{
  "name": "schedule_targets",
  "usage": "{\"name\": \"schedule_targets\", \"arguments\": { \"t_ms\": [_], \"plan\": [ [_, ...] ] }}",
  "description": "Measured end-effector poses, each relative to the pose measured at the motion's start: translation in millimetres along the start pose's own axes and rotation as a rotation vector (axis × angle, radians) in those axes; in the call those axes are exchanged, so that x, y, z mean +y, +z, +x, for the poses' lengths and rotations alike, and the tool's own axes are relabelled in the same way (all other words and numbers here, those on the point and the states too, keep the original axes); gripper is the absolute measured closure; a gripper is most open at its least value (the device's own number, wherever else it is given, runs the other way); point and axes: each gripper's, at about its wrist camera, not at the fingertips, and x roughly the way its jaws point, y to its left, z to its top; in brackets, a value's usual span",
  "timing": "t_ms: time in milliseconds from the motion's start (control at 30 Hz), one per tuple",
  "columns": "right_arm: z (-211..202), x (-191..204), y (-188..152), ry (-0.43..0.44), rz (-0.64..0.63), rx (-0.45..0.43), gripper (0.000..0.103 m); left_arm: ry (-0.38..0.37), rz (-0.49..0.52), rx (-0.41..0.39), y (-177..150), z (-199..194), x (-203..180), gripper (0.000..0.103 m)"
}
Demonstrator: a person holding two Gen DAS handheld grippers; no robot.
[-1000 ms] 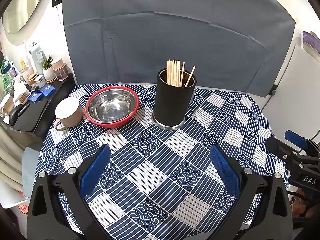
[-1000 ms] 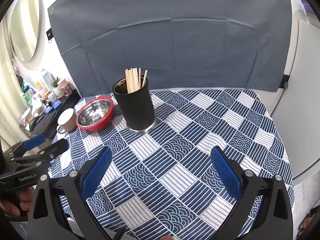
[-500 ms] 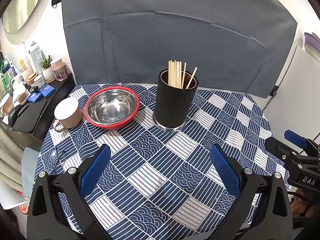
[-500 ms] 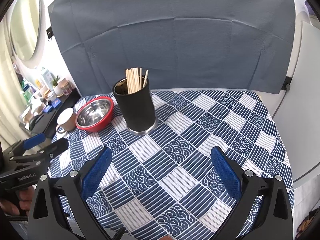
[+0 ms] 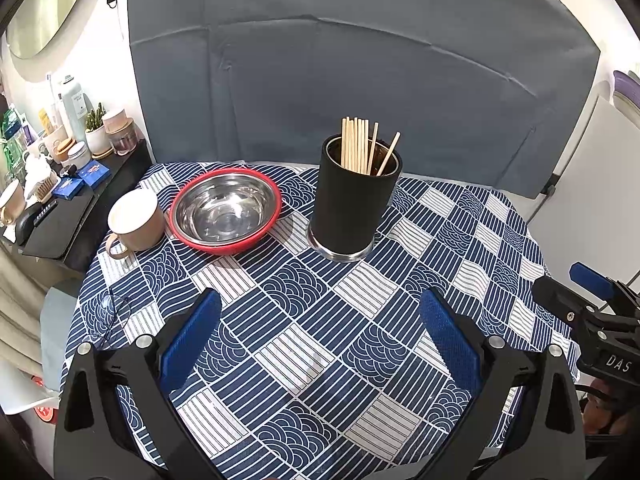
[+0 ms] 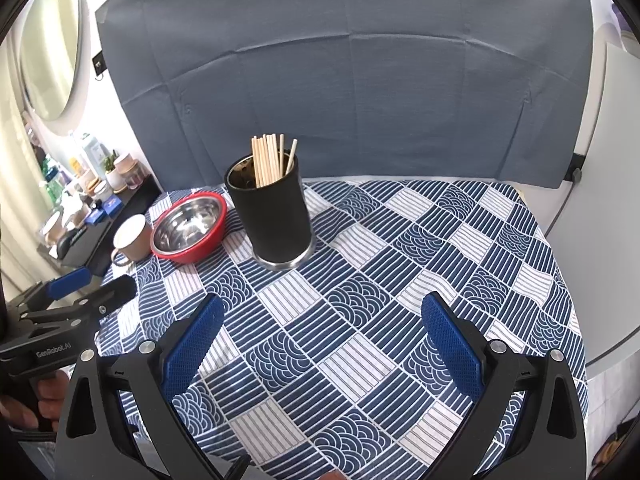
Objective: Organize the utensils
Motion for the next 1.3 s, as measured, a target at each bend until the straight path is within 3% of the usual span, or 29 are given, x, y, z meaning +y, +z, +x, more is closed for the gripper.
{"name": "schedule_targets", "arguments": {
  "t_ms": [767, 1300],
  "plan": [
    [2.1, 0.1, -0.2, -0.007, 0.008, 0.002, 0.008, 0.014, -0.022, -0.022, 1.6, -3.6, 5.4, 0.006],
    [4.1, -2.0, 2.0, -0.001, 0.008, 0.004, 0.008, 0.027, -0.015, 0.005, 2.0, 4.3, 4.7, 0.006]
  ]
}}
